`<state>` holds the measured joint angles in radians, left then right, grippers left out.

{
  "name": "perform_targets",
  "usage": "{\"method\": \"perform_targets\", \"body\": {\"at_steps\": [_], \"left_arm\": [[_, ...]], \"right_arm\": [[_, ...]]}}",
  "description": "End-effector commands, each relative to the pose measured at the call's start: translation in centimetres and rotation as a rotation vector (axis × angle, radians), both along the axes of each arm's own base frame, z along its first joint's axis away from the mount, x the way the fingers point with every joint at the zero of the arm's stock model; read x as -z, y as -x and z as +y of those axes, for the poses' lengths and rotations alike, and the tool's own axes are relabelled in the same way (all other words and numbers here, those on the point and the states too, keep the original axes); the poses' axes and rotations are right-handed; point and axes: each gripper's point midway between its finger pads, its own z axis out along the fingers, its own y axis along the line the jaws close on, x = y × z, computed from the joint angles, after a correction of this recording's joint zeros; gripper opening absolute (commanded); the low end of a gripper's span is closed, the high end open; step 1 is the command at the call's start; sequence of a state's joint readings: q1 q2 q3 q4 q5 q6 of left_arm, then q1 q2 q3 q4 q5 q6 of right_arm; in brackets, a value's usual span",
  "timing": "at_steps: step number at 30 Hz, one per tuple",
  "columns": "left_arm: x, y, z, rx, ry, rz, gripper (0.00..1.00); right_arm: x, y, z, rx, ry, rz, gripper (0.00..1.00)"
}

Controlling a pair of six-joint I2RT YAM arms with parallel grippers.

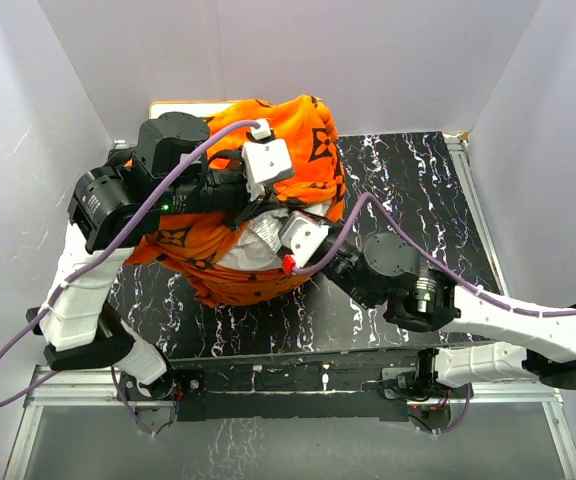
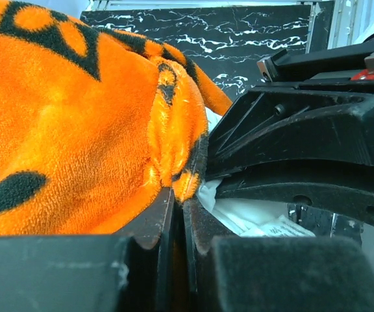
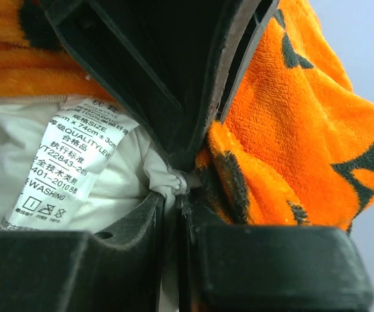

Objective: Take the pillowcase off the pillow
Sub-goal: Remove the pillow from the pillowcase.

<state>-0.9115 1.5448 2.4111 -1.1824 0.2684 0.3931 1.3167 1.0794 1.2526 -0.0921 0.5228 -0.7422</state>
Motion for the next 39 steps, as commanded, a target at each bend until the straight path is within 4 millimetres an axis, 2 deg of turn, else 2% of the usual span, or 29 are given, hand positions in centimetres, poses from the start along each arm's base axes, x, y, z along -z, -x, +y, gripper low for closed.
{"method": "perform_targets", "body": {"at_steps": [1,7,12,19,25,29,34,39], "left_arm": [[-0.3,0.2,1.2,-0.027,0.01,-0.033,0.0],[-6.0,-2.9,1.2,-0.13,0.19,-0.303,0.0],[-11.3,-3.7,1.4,-0.163,0.376,-0.512,0.0],[-13.6,-4.9,0.0,-0.175,0.467,-0.6,0.0],[-14.2,-7.0,0.2,-0.276,0.497,-0.674,0.0],[-14.3,-9.0,1.7,-0.414,0.48,-0.762,0.0],[-12.5,-10.9,3.2,-0.533,0.369,-0.826,0.0],[-9.0,-11.6,3.6,-0.542,0.234,-0.765,0.0]], "right_arm": [[1.4,0.4,2.0,-0.078,-0.091,0.077,0.08],[4.6,3.2,4.9,-0.262,-0.171,0.268,0.08],[6.6,5.7,6.6,-0.397,-0.241,0.408,0.08],[8.1,9.0,7.8,-0.516,-0.277,0.535,0.08],[10.6,12.2,7.5,-0.55,-0.266,0.623,0.08],[11.7,13.6,6.5,-0.544,-0.281,0.657,0.08],[12.4,14.2,4.9,-0.512,-0.306,0.684,0.08],[10.6,13.9,2.6,-0.508,-0.407,0.685,0.08]]}}
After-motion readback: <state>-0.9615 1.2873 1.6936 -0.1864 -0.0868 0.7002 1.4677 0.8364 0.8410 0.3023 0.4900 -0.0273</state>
